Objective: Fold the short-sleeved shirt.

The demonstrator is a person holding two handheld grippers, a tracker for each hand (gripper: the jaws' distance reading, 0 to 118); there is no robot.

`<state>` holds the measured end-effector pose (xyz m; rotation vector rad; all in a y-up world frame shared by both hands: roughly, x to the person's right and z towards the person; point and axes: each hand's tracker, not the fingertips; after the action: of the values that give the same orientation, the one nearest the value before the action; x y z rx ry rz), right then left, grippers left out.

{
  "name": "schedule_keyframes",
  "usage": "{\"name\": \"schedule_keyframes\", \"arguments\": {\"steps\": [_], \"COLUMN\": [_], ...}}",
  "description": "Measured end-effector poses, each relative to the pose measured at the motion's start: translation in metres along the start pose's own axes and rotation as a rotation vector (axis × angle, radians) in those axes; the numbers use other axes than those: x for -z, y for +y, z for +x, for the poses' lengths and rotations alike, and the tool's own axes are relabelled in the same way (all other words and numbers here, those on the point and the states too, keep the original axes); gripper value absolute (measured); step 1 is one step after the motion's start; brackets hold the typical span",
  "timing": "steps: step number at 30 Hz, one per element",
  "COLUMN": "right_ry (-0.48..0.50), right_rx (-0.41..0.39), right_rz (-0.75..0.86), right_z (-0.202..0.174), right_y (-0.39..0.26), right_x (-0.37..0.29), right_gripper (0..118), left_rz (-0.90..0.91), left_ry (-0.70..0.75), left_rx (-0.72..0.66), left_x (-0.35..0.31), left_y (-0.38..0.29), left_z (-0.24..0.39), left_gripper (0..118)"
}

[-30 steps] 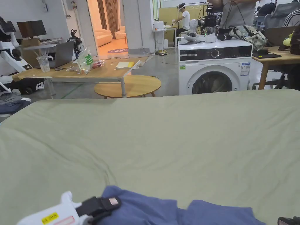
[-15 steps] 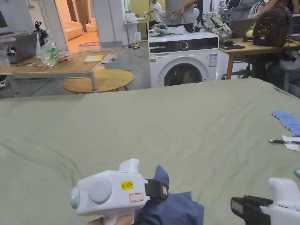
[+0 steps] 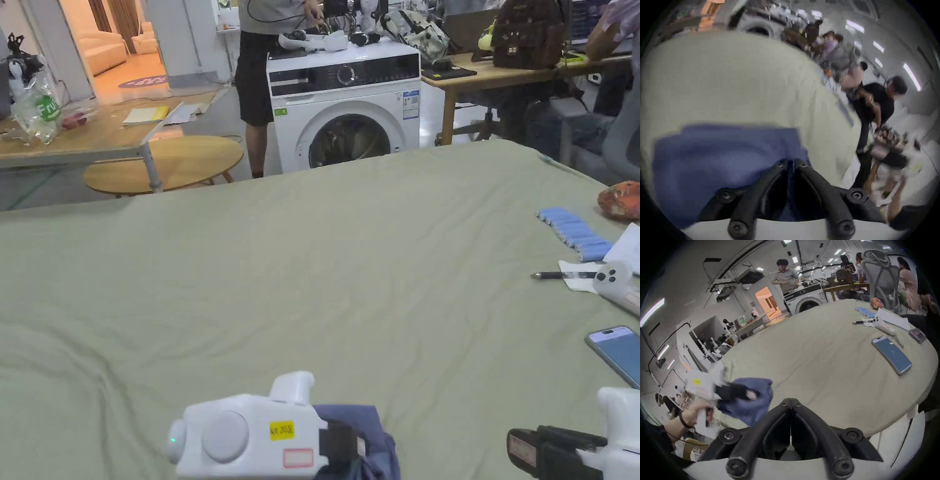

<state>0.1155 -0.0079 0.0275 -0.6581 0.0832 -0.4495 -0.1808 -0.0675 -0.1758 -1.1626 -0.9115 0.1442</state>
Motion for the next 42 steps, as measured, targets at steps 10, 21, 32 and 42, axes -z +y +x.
{"name": "schedule_keyframes", "arguments": {"steps": [10,21,32,42], "right_ry": [0.092,-0.026,-0.057,0.145], "right_rx": [-0.111,-0.424,-0.37,-0.272], "right_rz": [-0.101,-0.393,-0.34,-0.128], "right_z": [-0.058,-0.112,-0.112,-0.168], "right_y": [-0.001,-0.01,-0.016,0.008], "right_x": [0.054,0.163,0.153,0.136], "right_gripper": [0,0,0,0], "left_rz": [0.322,0.434,0.292,0.458], "left_ry": [-0.098,-0.123,-0.231,-0.203], "left_rx": [0.09,-0.372,-0.494,-0.492], "left_x": [-0.087,-0.171,-0.081,-0.177], "left_y": [-0.002,-0.062,-0.063,-0.068], "left_z": [0.021,-0.093,-0.108,-0.123], "left_gripper": [28,58,38,29]}}
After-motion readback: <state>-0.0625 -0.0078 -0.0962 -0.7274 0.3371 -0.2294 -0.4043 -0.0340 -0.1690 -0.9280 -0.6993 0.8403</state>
